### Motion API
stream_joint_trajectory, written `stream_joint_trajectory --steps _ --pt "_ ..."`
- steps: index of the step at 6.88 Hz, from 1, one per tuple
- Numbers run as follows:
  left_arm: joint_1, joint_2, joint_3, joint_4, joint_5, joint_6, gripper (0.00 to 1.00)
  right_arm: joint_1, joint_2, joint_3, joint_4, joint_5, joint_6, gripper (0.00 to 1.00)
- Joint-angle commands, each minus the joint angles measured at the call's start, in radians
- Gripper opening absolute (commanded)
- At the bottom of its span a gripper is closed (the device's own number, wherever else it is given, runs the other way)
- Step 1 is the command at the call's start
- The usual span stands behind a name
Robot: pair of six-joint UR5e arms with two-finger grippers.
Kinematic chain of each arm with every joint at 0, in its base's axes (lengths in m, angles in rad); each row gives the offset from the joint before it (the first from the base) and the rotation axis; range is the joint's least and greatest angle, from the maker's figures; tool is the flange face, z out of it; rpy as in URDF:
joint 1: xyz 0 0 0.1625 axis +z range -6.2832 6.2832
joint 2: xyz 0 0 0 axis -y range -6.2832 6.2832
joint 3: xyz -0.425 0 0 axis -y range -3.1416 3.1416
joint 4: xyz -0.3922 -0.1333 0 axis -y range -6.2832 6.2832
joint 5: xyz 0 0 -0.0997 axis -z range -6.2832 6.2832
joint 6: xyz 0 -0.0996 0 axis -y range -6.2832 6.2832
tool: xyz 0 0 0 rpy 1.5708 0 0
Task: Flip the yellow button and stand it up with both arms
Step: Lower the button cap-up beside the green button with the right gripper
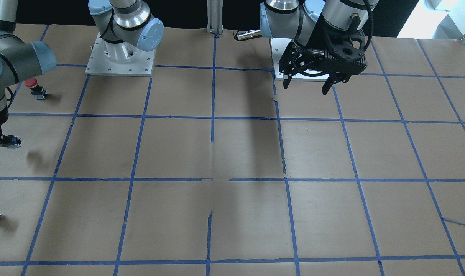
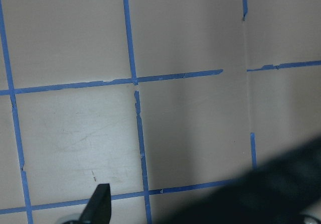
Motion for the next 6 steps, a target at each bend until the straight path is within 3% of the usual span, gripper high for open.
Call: stream_joint_trajectory --steps 1,4,6 --pt "0.000 0.006 -0.003 -0.001 0.002 0.000 0.99 0.024 0.025 -0.006 -0.012 -0.032 0.013 0.04" --pt "0.000 0.006 -0.003 -0.001 0.000 0.000 0.99 0.026 0.150 0.000 -0.251 -0.099 0.010 0.09" --pt "0.000 0.006 -0.003 -0.001 0.000 0.000 0.99 0.052 0.127 0.003 -0.276 -0.124 -0.003 0.08"
